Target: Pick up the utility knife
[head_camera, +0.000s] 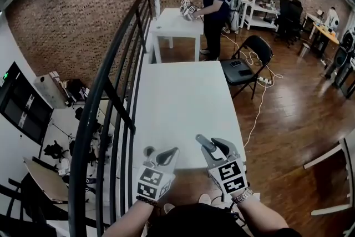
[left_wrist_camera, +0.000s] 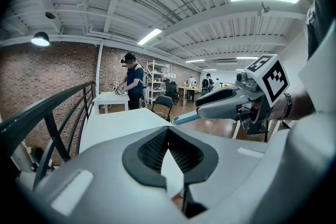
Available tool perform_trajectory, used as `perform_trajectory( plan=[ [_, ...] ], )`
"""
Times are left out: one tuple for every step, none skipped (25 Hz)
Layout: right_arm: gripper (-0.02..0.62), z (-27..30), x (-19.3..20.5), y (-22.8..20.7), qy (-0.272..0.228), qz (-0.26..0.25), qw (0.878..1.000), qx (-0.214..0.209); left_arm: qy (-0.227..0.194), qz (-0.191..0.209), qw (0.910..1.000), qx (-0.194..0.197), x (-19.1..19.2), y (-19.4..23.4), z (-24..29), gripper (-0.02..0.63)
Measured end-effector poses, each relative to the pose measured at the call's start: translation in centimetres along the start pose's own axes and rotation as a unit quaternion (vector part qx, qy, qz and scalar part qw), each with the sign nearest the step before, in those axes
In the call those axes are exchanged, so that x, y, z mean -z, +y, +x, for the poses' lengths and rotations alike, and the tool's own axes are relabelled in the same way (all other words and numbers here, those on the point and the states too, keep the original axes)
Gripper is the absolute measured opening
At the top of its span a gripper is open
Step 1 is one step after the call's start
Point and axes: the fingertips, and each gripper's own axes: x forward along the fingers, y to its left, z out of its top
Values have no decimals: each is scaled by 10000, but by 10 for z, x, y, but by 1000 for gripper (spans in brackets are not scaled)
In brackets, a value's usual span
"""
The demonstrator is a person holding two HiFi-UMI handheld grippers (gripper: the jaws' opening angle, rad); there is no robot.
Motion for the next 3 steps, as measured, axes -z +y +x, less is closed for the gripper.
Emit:
perform_trajectory(
  plan=[
    [135, 0, -1, 0, -6, 6, 10000, 1, 2, 2, 10000, 1, 0, 0, 0, 17],
    [135, 0, -1, 0, -7, 7, 10000, 4, 4, 3, 10000, 2, 0, 1, 0, 17],
    [135, 0, -1, 0, -9, 7, 10000, 7, 6, 4, 10000, 3, -1, 1, 1, 17]
  ],
)
